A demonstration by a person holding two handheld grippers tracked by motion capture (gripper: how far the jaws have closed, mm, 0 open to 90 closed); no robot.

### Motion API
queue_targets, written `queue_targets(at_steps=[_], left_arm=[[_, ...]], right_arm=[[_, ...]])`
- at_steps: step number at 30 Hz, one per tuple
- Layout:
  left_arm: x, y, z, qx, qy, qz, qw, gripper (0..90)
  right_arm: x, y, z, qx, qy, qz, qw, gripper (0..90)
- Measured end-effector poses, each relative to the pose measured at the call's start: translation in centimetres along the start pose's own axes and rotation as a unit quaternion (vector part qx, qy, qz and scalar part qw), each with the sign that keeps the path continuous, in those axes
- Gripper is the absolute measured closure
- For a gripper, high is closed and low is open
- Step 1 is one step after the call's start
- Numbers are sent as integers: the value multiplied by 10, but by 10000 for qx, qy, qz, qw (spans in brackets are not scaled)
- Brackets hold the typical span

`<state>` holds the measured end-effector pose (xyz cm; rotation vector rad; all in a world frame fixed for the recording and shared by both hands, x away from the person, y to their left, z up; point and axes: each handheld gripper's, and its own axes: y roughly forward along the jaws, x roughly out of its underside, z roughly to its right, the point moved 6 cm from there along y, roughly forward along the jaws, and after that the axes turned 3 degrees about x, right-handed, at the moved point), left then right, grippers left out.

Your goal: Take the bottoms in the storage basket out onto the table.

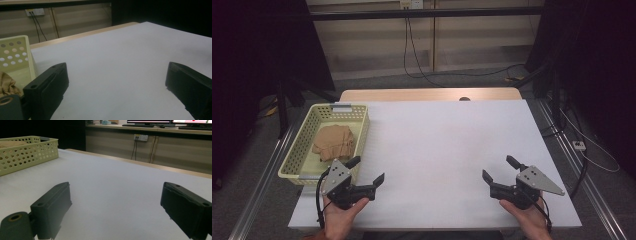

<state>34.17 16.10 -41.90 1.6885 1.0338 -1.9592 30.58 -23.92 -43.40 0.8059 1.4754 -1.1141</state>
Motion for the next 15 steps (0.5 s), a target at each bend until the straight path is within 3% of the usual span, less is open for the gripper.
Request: queue_targets(at_steps=[15], left_arm=[[-6, 1, -1, 12, 105, -118, 9999, 52]], right_arm=[[2, 1, 2, -33, 42, -52, 10000, 95]])
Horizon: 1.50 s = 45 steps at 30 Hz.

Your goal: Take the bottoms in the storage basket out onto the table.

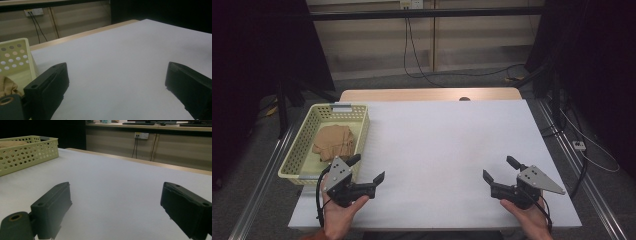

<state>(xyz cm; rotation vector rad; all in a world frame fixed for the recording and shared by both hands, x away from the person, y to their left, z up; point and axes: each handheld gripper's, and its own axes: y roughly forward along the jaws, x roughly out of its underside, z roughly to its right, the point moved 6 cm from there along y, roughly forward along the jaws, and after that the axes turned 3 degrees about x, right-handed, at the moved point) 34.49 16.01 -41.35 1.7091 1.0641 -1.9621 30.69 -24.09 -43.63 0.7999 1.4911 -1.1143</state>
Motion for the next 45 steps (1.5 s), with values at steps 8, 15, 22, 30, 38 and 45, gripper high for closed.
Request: queue_targets(at_steps=[8, 15, 22, 30, 38, 45], left_arm=[[-5, -4, -6, 12, -35, -22, 10000, 47], [-12, -7, -12, -35, -49, -30, 10000, 48], [-21, -15, -24, -150, -60, 27, 9999, 48], [-27, -24, -37, -283, -146, 46, 9995, 47], [-30, -26, -54, -465, -159, -37, 9988, 63], [-38, -26, -60, -460, -108, -79, 9988, 57]], right_arm=[[1, 2, 0, -1, 6, -51, 10000, 100], [1, 3, 0, -3, 4, -51, 10000, 101], [1, 3, 0, -5, 31, -56, 10000, 100], [1, 3, -2, 3, -6, -69, 10000, 100], [1, 2, -1, -23, 21, -69, 10000, 99], [1, 1, -1, -8, 23, -68, 10000, 98]])
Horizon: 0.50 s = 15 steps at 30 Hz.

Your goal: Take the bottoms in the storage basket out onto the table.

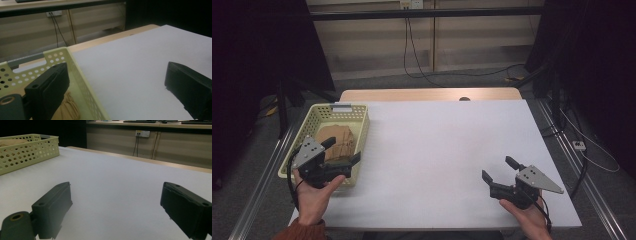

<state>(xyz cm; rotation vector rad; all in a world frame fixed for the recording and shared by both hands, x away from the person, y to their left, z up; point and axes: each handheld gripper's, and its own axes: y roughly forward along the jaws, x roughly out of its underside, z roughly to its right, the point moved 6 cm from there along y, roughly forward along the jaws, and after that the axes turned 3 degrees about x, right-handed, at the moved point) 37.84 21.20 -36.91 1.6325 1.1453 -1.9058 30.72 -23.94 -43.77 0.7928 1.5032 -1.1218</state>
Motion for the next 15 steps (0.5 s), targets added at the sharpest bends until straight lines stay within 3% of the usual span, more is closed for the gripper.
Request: queue_targets(at_steps=[15], left_arm=[[-16, 7, -15, -120, 21, -46, 9999, 59]], right_arm=[[1, 1, -1, -48, 13, -25, 10000, 81]])
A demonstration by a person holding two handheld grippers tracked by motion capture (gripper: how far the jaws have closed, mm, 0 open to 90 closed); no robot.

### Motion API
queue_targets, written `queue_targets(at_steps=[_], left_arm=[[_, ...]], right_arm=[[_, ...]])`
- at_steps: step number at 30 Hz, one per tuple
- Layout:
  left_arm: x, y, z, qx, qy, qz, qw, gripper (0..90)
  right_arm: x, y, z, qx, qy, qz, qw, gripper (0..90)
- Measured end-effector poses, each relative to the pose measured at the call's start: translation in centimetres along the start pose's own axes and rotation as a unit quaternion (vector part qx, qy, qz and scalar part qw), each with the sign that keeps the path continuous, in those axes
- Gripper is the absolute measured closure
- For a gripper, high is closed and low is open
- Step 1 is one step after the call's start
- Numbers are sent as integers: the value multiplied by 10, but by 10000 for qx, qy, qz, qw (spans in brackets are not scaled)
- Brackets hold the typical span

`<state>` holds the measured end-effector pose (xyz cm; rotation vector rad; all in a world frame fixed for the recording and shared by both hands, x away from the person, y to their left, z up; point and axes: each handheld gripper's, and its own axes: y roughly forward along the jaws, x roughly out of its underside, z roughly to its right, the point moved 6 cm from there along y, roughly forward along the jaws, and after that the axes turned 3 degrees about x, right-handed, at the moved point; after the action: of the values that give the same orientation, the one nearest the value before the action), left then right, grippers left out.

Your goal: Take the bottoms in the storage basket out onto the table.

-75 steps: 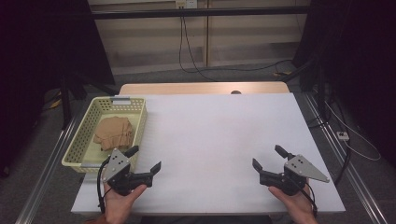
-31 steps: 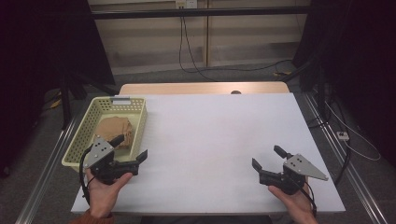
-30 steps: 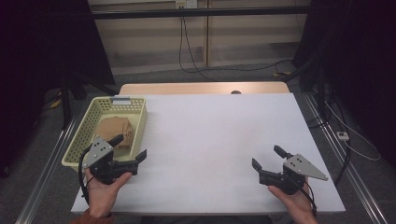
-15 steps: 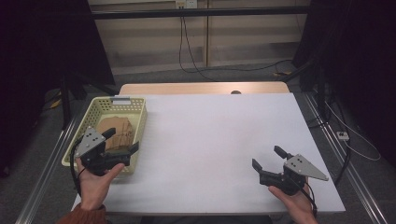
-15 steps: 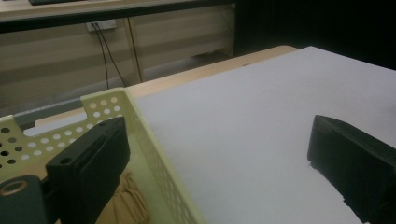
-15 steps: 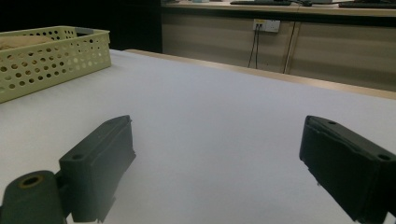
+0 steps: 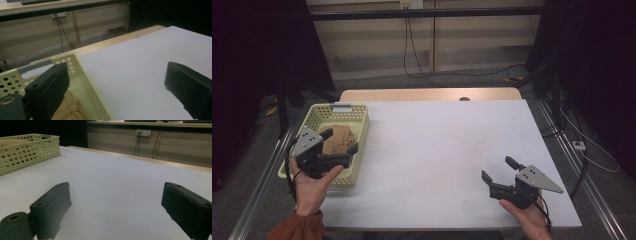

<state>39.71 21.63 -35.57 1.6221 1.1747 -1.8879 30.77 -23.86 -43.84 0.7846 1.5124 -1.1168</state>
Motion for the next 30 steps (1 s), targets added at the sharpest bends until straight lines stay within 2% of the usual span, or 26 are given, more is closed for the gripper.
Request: queue_targets(at_steps=[5, 13, 18, 25, 28, 30], left_arm=[[-1, 2, -8, -94, -58, -37, 9999, 58], [-6, 5, -15, -80, -91, -94, 9999, 56], [-8, 7, -25, -124, -159, -146, 9997, 52], [-9, 12, -40, -334, -238, -187, 9990, 46], [-8, 15, -46, -336, -269, -249, 9988, 44], [-6, 20, -53, -441, -272, -322, 9981, 45]], right_arm=[[0, 0, -2, -59, 13, 12, 10000, 61], [0, 1, -2, -81, -20, 4, 10000, 43], [1, 2, -3, -125, -45, -18, 9999, 22], [1, 2, -4, -153, -49, -36, 9999, 20], [1, 3, -4, -176, -53, -39, 9998, 21], [1, 3, -5, -182, -40, -51, 9998, 21]])
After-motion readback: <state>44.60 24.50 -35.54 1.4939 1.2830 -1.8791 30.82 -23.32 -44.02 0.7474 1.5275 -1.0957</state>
